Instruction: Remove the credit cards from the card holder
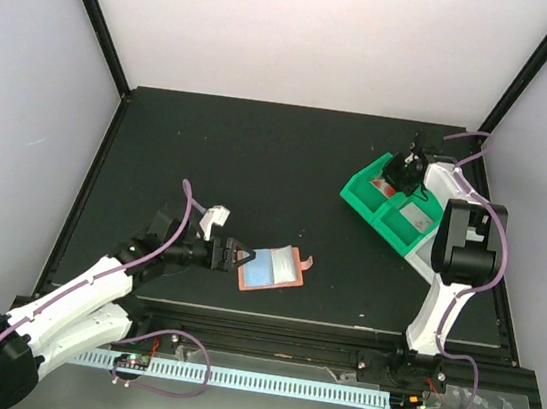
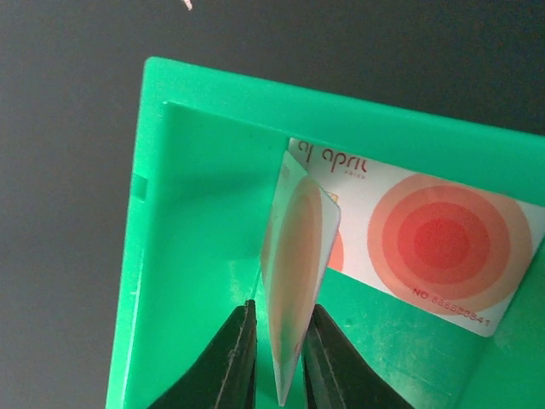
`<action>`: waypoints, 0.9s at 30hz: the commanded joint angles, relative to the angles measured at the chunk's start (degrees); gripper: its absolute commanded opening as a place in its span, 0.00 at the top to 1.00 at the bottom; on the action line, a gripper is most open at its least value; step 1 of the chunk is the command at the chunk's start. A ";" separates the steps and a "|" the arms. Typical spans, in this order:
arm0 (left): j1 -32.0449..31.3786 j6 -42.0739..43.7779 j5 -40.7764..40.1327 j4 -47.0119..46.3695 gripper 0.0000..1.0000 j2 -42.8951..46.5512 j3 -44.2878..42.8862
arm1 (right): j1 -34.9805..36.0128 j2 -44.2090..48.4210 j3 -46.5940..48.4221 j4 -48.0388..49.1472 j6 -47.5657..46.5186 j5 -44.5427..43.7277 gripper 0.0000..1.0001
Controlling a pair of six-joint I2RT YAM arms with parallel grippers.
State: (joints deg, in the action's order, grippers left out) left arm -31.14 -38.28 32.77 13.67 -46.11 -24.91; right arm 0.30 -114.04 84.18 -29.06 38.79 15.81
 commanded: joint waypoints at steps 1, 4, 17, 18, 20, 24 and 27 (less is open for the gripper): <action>0.35 -0.77 -0.80 -0.71 0.01 0.40 0.41 | -0.39 2.69 1.01 -2.28 -1.31 -1.94 0.81; 0.37 -0.59 -0.53 -0.13 0.01 -1.22 0.47 | -0.49 3.97 0.91 -3.72 -1.75 -3.51 0.80; 0.36 0.64 0.81 1.01 0.22 -10.07 0.15 | -0.49 14.14 -2.19 -10.40 -7.38 -6.25 0.73; 0.29 0.63 0.60 0.68 0.25 -10.63 0.31 | -0.56 15.24 -2.92 -10.34 -7.84 -5.49 0.73; 0.30 0.22 0.23 -0.46 0.30 -11.70 0.97 | -0.40 17.65 -5.21 -9.27 -8.90 -2.80 0.73; 0.33 -0.30 -0.16 -1.33 0.34 -12.66 1.53 | -0.11 22.44 -10.22 -8.49 -12.08 2.18 0.72; 0.29 -0.88 -1.29 -1.67 0.22 -9.71 1.87 | 0.43 26.72 -13.15 -9.87 -14.76 3.04 0.69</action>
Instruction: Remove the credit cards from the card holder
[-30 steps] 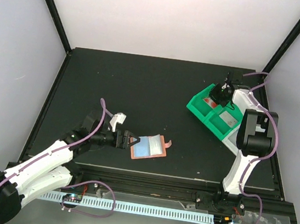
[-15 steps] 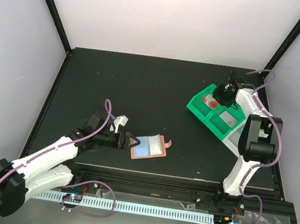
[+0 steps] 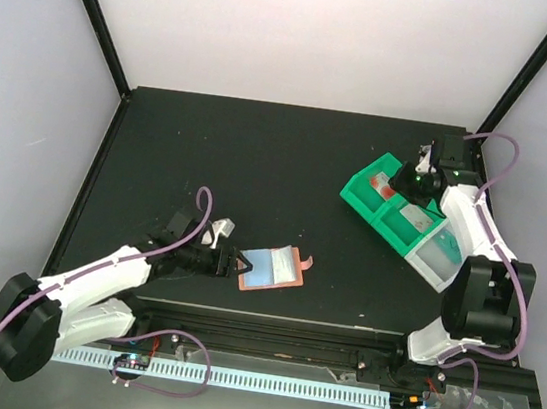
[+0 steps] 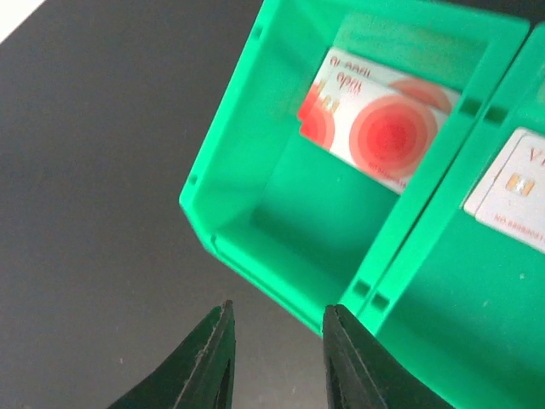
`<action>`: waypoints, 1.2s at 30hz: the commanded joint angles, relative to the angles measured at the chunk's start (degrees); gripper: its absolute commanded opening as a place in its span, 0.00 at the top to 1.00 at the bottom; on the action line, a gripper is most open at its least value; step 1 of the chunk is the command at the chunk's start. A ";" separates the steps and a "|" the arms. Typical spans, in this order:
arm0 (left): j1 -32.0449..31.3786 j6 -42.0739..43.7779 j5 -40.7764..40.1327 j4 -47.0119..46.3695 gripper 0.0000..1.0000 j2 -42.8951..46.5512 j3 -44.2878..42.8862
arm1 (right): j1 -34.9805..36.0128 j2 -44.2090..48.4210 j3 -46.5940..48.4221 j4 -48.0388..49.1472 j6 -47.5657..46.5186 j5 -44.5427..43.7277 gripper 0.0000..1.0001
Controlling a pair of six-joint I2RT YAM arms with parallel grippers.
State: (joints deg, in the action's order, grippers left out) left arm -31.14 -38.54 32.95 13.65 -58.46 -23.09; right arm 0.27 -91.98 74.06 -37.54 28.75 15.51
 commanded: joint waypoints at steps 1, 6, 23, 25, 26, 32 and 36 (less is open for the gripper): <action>0.33 -0.58 -2.32 -1.02 0.17 4.21 -0.27 | 0.62 6.61 -4.36 -1.47 -5.34 3.79 0.67; 0.39 1.89 -8.56 7.18 0.01 10.94 -6.23 | 0.93 19.29 -12.18 -0.27 -6.47 7.42 0.61; 0.42 7.96 -23.10 26.04 0.01 26.01 -28.64 | 0.96 54.37 -21.19 -4.77 -5.00 16.81 0.00; 0.38 7.92 -23.66 27.63 0.01 27.67 -29.74 | 0.95 56.56 -21.94 -5.50 -4.71 18.00 0.00; 0.38 7.99 -24.19 28.51 0.01 28.52 -30.29 | 0.93 57.43 -22.43 -5.74 -4.61 18.63 0.00; 0.38 9.14 -24.54 30.34 0.01 33.66 -29.21 | 1.00 63.23 -25.02 -7.06 -4.99 20.20 0.00; 0.42 7.01 -24.33 29.20 0.01 36.86 -26.31 | 0.94 66.57 -25.88 -6.33 -4.17 22.34 0.00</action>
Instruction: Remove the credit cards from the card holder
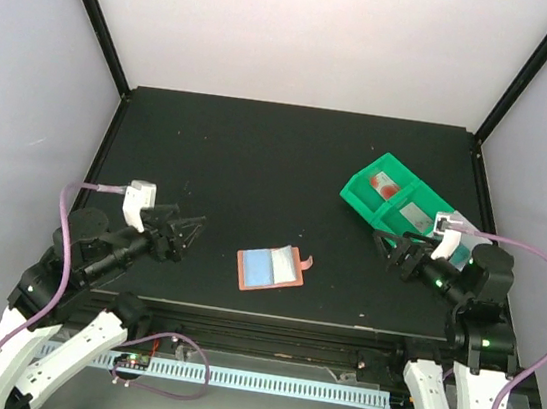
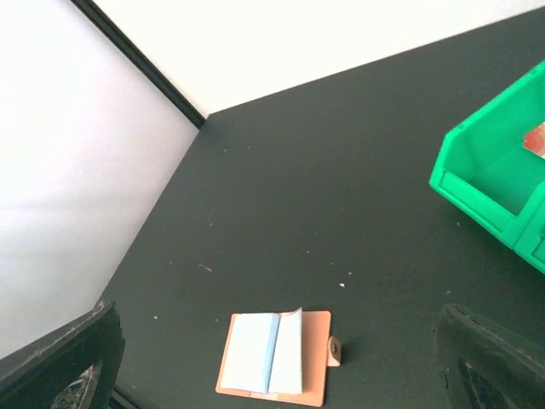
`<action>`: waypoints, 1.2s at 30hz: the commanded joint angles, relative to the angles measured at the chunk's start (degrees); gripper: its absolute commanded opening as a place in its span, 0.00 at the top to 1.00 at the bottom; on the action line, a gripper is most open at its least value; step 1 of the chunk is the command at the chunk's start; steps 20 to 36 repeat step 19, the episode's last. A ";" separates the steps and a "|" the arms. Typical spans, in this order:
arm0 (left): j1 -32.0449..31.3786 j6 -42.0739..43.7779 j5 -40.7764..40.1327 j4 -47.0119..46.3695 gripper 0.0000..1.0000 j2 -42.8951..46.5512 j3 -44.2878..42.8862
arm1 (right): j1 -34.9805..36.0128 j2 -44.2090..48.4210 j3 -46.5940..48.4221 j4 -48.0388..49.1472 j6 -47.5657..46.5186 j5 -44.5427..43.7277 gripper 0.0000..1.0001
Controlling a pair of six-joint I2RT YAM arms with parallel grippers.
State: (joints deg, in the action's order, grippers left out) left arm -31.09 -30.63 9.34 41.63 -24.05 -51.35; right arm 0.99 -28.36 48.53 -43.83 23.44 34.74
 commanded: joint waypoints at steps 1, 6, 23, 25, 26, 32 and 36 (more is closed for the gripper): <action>0.36 -1.47 -0.67 0.69 0.01 3.20 2.65 | 0.27 3.44 -0.29 -0.13 1.42 3.48 0.00; 0.34 -3.38 -1.38 -2.72 0.01 7.31 5.77 | 0.24 5.56 -0.15 -0.10 1.97 4.05 0.00; 0.38 -3.48 -1.88 -5.40 0.01 6.49 7.76 | 0.24 5.32 -1.13 0.45 1.97 5.37 0.00; 0.38 -3.48 -1.88 -5.40 0.01 6.49 7.76 | 0.24 5.32 -1.13 0.45 1.97 5.37 0.00; 0.38 -3.48 -1.88 -5.40 0.01 6.49 7.76 | 0.24 5.32 -1.13 0.45 1.97 5.37 0.00; 0.38 -3.48 -1.88 -5.40 0.01 6.49 7.76 | 0.24 5.32 -1.13 0.45 1.97 5.37 0.00; 0.38 -3.48 -1.88 -5.40 0.01 6.49 7.76 | 0.24 5.32 -1.13 0.45 1.97 5.37 0.00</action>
